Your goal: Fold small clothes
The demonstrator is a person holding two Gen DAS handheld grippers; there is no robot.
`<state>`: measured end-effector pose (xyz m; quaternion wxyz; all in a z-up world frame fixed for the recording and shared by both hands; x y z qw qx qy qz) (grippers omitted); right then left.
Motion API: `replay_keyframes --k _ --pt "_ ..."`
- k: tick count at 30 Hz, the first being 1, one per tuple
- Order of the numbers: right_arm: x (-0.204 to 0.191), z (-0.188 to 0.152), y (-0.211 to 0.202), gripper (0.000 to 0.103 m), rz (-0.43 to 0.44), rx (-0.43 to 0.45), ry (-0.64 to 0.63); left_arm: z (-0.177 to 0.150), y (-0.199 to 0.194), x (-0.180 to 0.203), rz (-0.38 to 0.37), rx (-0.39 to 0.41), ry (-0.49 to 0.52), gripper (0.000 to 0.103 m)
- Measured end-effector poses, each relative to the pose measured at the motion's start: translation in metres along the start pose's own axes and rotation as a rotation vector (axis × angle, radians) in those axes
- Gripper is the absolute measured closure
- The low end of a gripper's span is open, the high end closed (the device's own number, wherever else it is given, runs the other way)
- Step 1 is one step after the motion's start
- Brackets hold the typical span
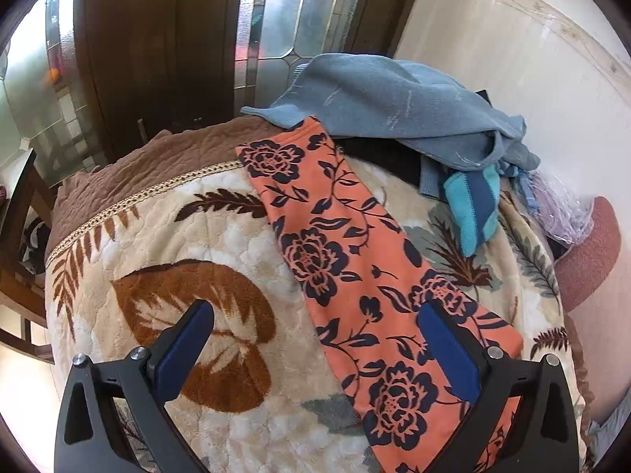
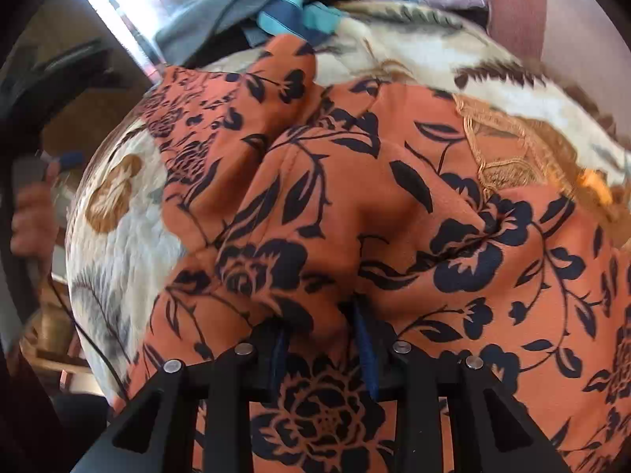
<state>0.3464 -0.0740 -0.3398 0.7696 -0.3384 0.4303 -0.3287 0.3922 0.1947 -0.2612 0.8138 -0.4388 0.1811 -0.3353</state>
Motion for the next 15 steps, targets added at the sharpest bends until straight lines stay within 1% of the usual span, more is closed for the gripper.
replay_keyframes --k 2,4,6,8,10,11,12,13,14,15 --pt "0.003 -0.008 -0.015 0.069 0.033 -0.01 0.022 0.001 -0.01 0.006 -0.035 0.04 0.024 0.0" --pt "0.005 -0.018 -0.042 0.069 0.059 0.03 -0.007 0.001 -0.026 0.019 -0.099 0.112 0.074 0.0" --pt "0.012 -0.029 -0.075 0.069 0.075 0.078 -0.025 -0.005 -0.045 0.04 -0.17 0.189 0.169 0.0" --pt "0.029 -0.036 -0.111 0.068 0.073 0.146 -0.004 -0.017 -0.058 0.065 -0.235 0.216 0.276 0.0" --pt "0.063 -0.041 -0.144 0.044 0.0 0.233 0.076 -0.037 -0.066 0.093 -0.309 0.203 0.38 0.0" --pt "0.086 -0.044 -0.161 0.029 -0.045 0.29 0.144 -0.05 -0.067 0.106 -0.339 0.184 0.433 0.0" --pt "0.108 -0.046 -0.173 0.029 -0.063 0.351 0.216 -0.062 -0.068 0.119 -0.363 0.164 0.483 0.0" --pt "0.129 -0.049 -0.184 0.029 -0.049 0.399 0.282 -0.074 -0.068 0.129 -0.379 0.148 0.526 0.0" --pt "0.15 -0.051 -0.189 0.029 -0.04 0.433 0.347 -0.084 -0.067 0.137 -0.384 0.132 0.563 0.0" --pt "0.17 -0.053 -0.192 0.029 -0.059 0.447 0.405 -0.095 -0.064 0.146 -0.377 0.116 0.604 0.0"
Point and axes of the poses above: each gripper's, at about its wrist camera, not at the fingertips, and y roughly the way its jaws point, x to its right, z to its top, the point moved 7 cm from there along y, roughly the way its jaws point, and after that the axes turned 15 degrees about z, right-handed, at the moved point
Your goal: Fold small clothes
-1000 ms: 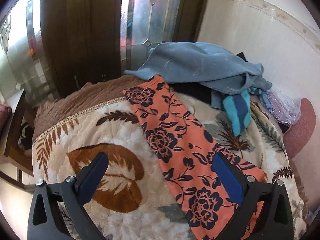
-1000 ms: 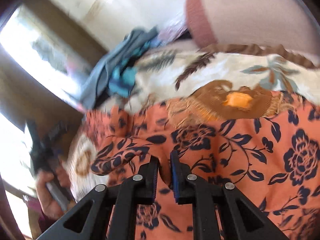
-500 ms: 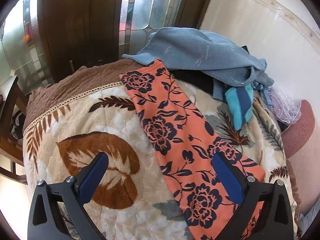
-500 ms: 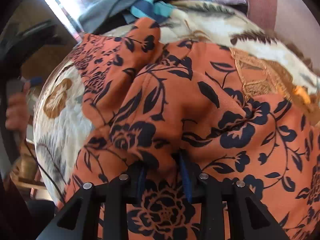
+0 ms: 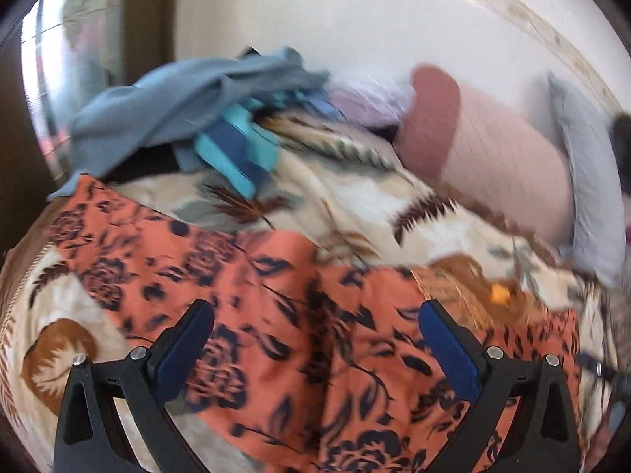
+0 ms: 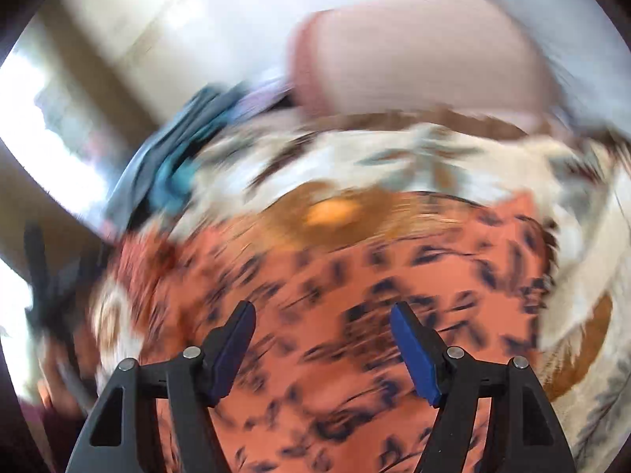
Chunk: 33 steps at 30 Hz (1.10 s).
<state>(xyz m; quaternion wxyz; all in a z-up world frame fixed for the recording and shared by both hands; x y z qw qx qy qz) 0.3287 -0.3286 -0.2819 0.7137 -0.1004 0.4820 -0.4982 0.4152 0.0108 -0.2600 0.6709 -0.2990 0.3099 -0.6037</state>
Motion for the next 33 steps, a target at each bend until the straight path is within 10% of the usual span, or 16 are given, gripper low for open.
replay_keyframes --k 8,13,16,19,23,29,33 --pt "0.078 0.014 0.042 0.034 -0.269 -0.031 0.126 -0.028 0.069 0.025 0.436 -0.063 0.245 0.0" --pt "0.014 0.008 0.043 0.034 -0.156 -0.02 0.038 -0.014 0.052 0.005 0.433 -0.078 0.095 0.0" --pt "-0.043 -0.006 0.065 0.034 -0.028 -0.056 -0.054 0.012 0.003 -0.027 0.323 0.014 -0.088 0.0" --pt "-0.109 -0.017 0.091 0.034 0.06 -0.123 -0.215 0.03 -0.024 -0.076 0.385 0.092 -0.166 0.0" --pt "-0.162 -0.026 0.127 0.035 0.034 -0.206 -0.422 0.022 0.005 -0.145 0.495 -0.043 -0.238 0.0" --pt "-0.172 -0.033 0.196 0.035 -0.002 -0.419 -0.544 -0.007 0.032 -0.219 0.455 -0.208 -0.416 0.0" --pt "-0.173 -0.038 0.215 0.094 -0.03 -0.49 -0.582 -0.024 0.049 -0.238 0.404 -0.288 -0.479 0.0"
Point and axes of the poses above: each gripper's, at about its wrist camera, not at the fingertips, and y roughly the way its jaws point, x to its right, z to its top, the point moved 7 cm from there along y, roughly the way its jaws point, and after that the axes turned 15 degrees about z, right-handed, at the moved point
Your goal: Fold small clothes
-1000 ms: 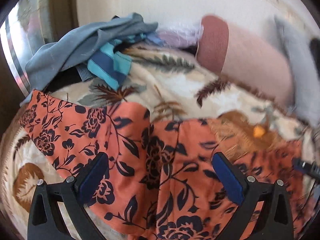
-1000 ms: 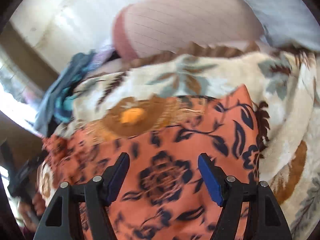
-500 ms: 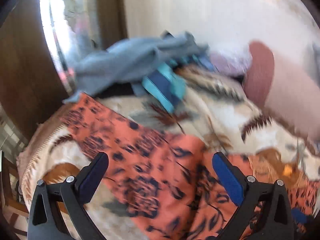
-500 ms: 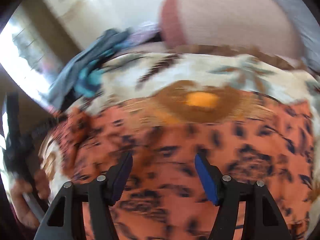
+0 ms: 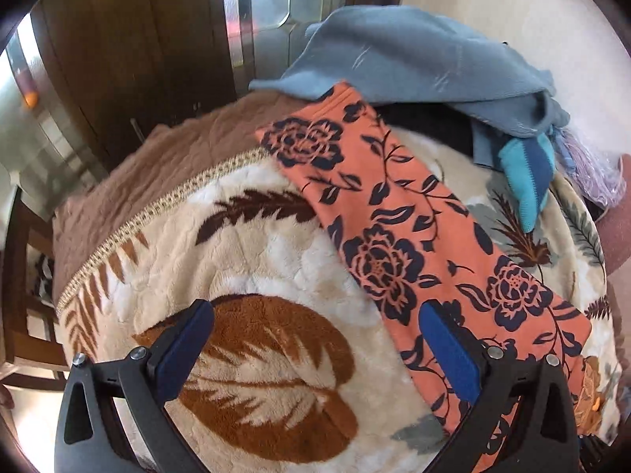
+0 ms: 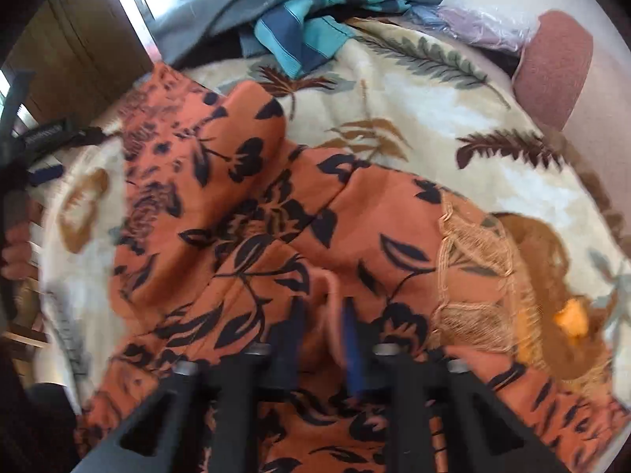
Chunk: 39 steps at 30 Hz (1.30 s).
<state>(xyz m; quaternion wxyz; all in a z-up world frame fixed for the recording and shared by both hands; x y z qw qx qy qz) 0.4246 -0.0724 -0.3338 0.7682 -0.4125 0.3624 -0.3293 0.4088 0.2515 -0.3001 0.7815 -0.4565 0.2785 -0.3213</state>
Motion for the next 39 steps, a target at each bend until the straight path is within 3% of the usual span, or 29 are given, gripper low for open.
replay_keyframes --k 2,5,7,9,12,15,18,20,22,23,24,26,29,32,35,39 --pt "0.001 0.01 -0.005 0.098 -0.009 0.033 0.02 0.001 0.006 -0.004 -0.018 -0.022 -0.024 0.0" --pt "0.012 0.031 -0.022 0.098 -0.061 0.16 0.085 0.003 0.007 -0.009 -0.013 -0.02 -0.041 0.0" --pt "0.016 0.042 -0.031 0.098 -0.011 0.26 0.141 0.005 0.008 -0.014 -0.004 -0.02 -0.057 0.0" --pt "0.024 0.041 -0.021 0.094 0.024 0.267 0.203 0.006 0.01 -0.019 -0.003 -0.029 -0.073 0.0" --pt "0.039 0.027 0.01 0.093 0.032 0.149 0.319 0.009 0.022 -0.027 0.006 -0.048 -0.096 0.0" --pt "0.04 0.025 -0.011 0.093 0.047 0.235 0.363 0.013 0.025 -0.037 -0.004 -0.05 -0.134 0.0" --pt "0.03 0.02 -0.046 0.093 -0.017 0.363 0.321 0.018 0.025 -0.045 -0.018 -0.038 -0.162 0.0" --pt "0.017 0.013 -0.051 0.09 -0.037 0.391 0.255 0.019 0.023 -0.045 -0.061 -0.036 -0.181 0.0" --pt "0.008 0.0 -0.028 0.069 -0.029 0.326 0.225 0.017 0.021 -0.036 -0.125 -0.05 -0.163 0.0" --pt "0.008 -0.008 -0.004 0.039 -0.025 0.232 0.239 0.016 0.022 -0.029 -0.163 -0.062 -0.148 0.001" --pt "0.009 -0.019 0.015 0.036 -0.031 0.163 0.258 0.014 0.022 -0.021 -0.203 -0.077 -0.137 0.004" --pt "0.0 -0.017 0.008 0.036 -0.079 0.255 0.189 0.011 0.022 -0.009 -0.258 -0.097 -0.121 0.023" --pt "-0.001 -0.022 -0.001 0.036 -0.016 0.269 0.26 0.013 0.025 0.004 -0.337 -0.11 -0.119 0.037" --pt "-0.007 -0.038 -0.018 0.036 0.083 0.342 0.279 0.021 0.032 0.013 -0.427 -0.124 -0.146 0.042" --pt "-0.006 -0.068 -0.049 0.036 0.094 0.395 0.266 0.027 0.041 0.026 -0.539 -0.172 -0.153 0.042" --pt "-0.001 -0.106 -0.07 0.036 0.125 0.446 0.326 0.037 0.049 0.029 -0.583 -0.198 -0.199 0.042"
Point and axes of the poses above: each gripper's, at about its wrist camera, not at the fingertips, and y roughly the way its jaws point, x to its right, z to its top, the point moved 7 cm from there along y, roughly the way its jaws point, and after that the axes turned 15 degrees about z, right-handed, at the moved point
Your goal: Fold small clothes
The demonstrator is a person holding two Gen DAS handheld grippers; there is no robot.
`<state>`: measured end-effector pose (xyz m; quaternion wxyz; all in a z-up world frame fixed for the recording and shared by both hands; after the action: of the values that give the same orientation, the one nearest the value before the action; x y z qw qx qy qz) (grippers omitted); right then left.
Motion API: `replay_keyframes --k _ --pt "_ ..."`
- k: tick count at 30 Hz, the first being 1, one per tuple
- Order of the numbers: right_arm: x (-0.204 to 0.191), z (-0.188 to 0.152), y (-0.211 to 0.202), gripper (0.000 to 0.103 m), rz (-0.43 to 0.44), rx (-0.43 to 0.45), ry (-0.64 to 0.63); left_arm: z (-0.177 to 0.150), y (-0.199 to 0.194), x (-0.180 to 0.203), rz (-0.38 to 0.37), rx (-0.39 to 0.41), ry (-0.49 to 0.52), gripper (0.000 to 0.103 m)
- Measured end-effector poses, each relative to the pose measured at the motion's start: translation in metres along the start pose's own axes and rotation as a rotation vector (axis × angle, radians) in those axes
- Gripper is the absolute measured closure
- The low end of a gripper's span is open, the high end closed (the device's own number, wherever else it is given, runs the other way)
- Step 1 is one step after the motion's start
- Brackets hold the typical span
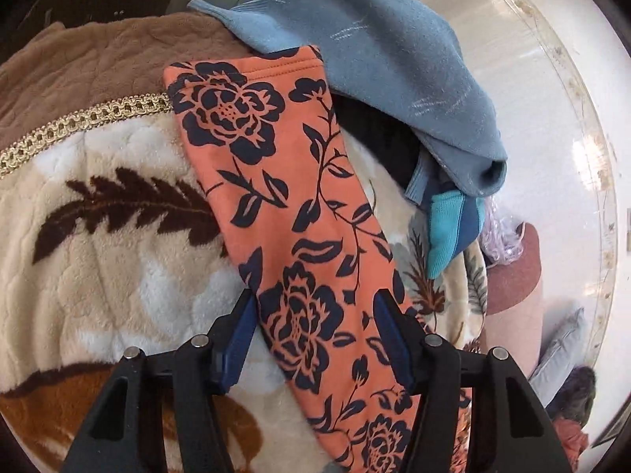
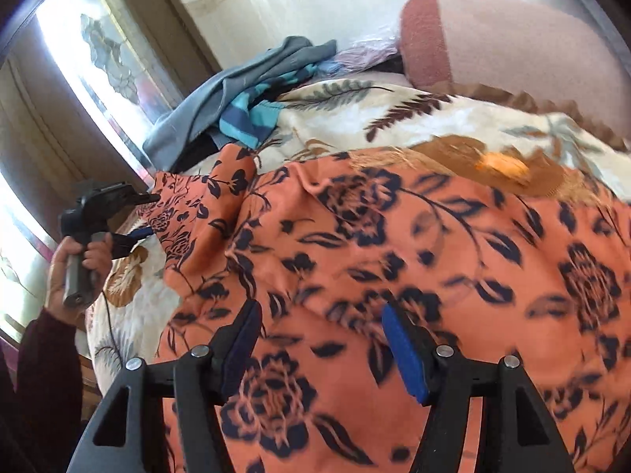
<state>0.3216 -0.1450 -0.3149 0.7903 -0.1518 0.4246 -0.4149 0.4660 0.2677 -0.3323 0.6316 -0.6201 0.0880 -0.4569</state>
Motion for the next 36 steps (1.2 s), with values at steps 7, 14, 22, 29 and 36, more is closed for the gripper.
replay_keyframes --k 7,14,22,29,36 --pt "0.019 -0.015 -0.041 0.036 0.023 0.084 0.094 0.008 0.002 -0.003 0.021 0.019 -0.048 0.047" --pt "0.039 -0.016 -0.075 0.05 -0.012 0.15 0.097 0.017 0.006 -0.009 0.103 0.141 -0.077 0.096" --pt "0.086 -0.015 -0.14 0.05 -0.066 0.345 0.201 -0.032 -0.07 0.087 0.055 0.349 0.199 0.097" --pt "0.106 0.0 -0.211 0.05 -0.069 0.528 0.276 -0.175 -0.136 0.224 -0.099 0.46 0.581 0.097" --pt "0.134 0.001 -0.264 0.047 -0.081 0.633 0.349 -0.395 -0.091 0.309 -0.183 0.254 1.132 0.052"
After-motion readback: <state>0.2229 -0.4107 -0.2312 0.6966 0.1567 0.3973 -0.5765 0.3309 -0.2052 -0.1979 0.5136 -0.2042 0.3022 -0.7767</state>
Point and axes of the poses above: each gripper's, at about its wrist camera, not at the fingertips, and y roughly the way its jaws point, x to its right, z to its top, the point moved 7 cm from there along y, roughly the way its jaws point, and after that the axes turned 15 degrees about z, right-handed, at the moved point
